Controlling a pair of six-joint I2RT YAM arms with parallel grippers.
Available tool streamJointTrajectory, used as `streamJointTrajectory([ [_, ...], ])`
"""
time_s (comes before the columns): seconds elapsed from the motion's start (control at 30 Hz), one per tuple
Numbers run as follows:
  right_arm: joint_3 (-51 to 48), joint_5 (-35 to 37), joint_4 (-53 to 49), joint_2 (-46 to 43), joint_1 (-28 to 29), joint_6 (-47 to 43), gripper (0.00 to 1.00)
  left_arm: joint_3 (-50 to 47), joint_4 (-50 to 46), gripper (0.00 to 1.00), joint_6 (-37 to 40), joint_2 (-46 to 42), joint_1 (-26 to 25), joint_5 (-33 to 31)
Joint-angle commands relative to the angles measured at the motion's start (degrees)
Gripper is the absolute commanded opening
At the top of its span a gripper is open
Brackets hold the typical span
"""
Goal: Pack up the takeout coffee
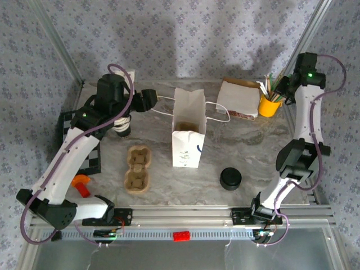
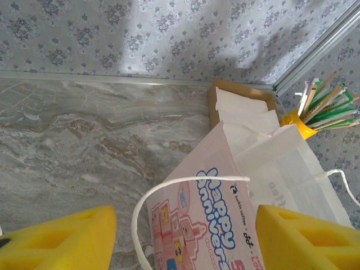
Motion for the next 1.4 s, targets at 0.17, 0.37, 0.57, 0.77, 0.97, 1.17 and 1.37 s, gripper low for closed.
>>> streamJointTrajectory([
  [0.17,-3.42,5.17,2.76,2.17,5.1,0.59,0.53,-1.69,3.14,0.66,-0.08,-0.19,0.8,-1.29],
  [0.37,-6.42,6.6,8.13,2.93,3.89,1.24,0.51,-2.78,4.21,0.67,-0.39,-0.54,1.47,-1.39],
  [0.57,-6.33,7.53,10.04,4.66,3.43,1.61,0.49,-4.06,5.42,0.66,-0.65,-0.31,2.3,-1.23],
  [0.77,-3.89,8.32,9.73,7.07,3.54,1.91,0.41,-4.7,6.12,0.66,-0.89,-0.29,3.19,-1.08],
  [0.97,-3.82,9.21,10.15,6.93,3.74,1.95,0.37,-4.6,6.48,0.66,-1.09,-0.29,3.46,-0.49],
  [1.17,-2.37,9.42,10.15,7.74,3.71,2.18,0.29,-4.08,6.49,0.66,-1.3,0.15,3.5,-0.07],
  [1.37,-1.99,9.87,9.07,7.98,3.72,2.84,0.2,-3.99,6.64,0.66,-1.7,0.63,3.53,0.28],
])
